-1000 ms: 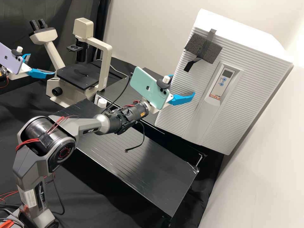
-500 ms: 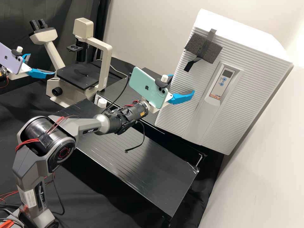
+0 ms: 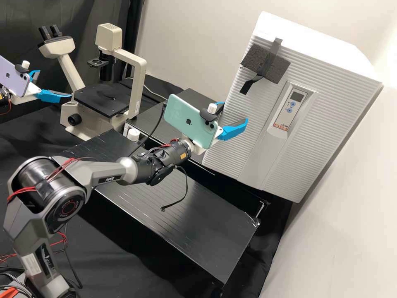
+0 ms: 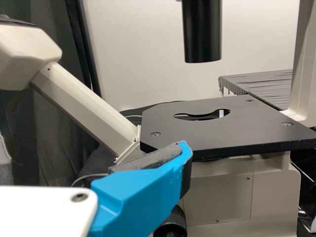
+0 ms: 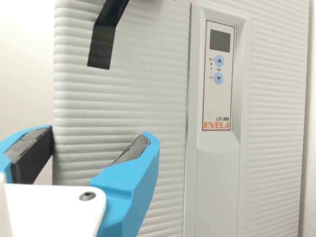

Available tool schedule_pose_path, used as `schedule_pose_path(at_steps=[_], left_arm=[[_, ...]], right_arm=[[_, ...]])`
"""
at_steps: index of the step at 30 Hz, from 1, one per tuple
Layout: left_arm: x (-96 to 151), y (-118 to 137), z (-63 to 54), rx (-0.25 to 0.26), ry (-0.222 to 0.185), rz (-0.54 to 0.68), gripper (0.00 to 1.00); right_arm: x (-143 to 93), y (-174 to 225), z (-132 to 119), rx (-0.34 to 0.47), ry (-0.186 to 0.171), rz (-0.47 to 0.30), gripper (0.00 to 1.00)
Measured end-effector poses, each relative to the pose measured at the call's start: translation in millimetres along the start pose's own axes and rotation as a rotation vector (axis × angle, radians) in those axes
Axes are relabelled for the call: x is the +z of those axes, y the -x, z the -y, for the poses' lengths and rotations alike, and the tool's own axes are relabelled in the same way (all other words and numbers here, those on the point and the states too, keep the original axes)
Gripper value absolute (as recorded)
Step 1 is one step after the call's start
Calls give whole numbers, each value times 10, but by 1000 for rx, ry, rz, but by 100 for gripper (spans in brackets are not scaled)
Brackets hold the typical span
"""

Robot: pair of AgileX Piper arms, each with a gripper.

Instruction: Open the incubator door.

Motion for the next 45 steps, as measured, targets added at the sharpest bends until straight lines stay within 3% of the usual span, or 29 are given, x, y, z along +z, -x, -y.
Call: schedule_pose_path(at_steps=[13, 19, 25, 28, 29, 32, 36, 40, 42, 45], left_arm=[[0, 0, 0, 0, 0, 0, 100], [0, 0, 0, 0, 0, 0, 100], [0, 0, 0, 0, 0, 0, 100], [0, 0, 0, 0, 0, 0, 100], [0, 0, 0, 0, 0, 0, 100], [0, 0, 0, 0, 0, 0, 100], [0, 0, 0, 0, 0, 0, 100], [0, 0, 0, 0, 0, 0, 100], [0, 0, 0, 0, 0, 0, 100], [0, 0, 0, 0, 0, 0, 100]], right_arm=[[10, 92, -38, -8, 24, -26, 0], [14, 302, -88, 13, 12, -31, 0], [18, 592, -171, 71, -27, -9, 0], [-20, 731, -207, 116, -17, -21, 0], [-15, 803, -218, 142, -14, -15, 100], [-43, 1070, -304, 249, 7, -8, 100], [-79, 1632, -515, 474, 54, -58, 100], [-121, 2037, -686, 639, 30, -152, 100], [-152, 2084, -698, 663, 28, -191, 100], [-170, 2041, -636, 612, 31, -208, 100]])
